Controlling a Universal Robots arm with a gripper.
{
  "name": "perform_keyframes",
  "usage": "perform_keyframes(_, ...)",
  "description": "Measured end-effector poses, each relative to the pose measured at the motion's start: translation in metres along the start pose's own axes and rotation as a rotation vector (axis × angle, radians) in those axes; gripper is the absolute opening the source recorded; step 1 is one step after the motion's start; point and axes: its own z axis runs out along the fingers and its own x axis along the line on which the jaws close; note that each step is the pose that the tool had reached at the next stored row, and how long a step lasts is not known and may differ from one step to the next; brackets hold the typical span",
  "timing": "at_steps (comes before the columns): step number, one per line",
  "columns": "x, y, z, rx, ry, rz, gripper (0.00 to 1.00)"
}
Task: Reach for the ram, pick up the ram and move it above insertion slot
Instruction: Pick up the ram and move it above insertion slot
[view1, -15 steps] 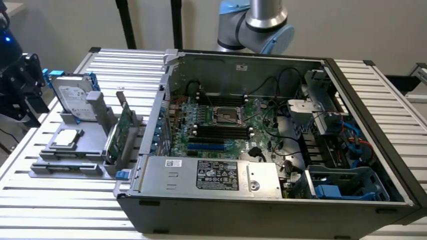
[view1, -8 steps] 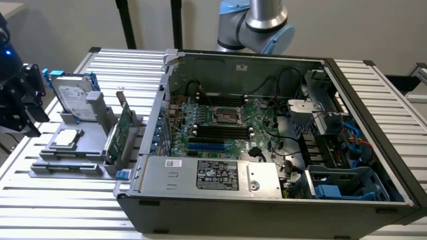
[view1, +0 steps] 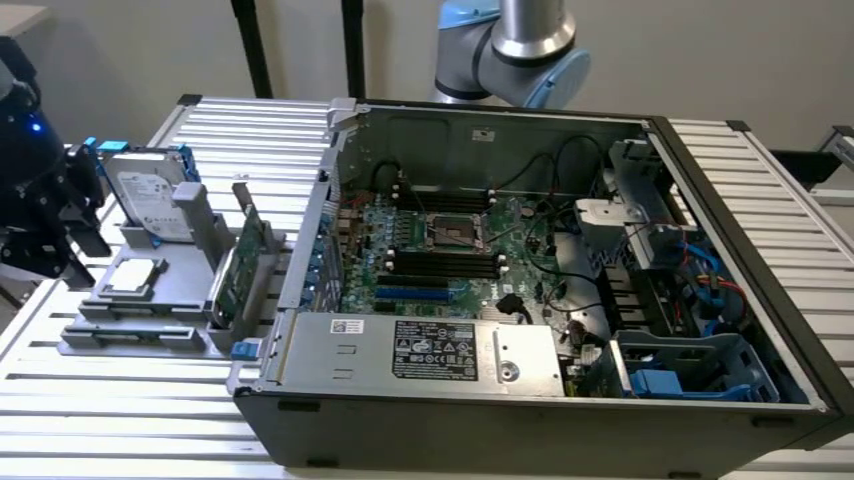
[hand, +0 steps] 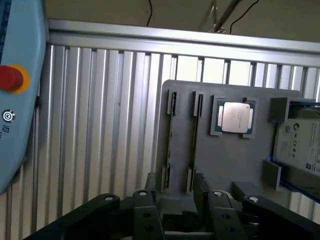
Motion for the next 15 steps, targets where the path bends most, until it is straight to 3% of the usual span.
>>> perform_keyframes(15, -0.001, -0.0017, 0.0273, 0.0004, -0.0009, 0.070, 0.42)
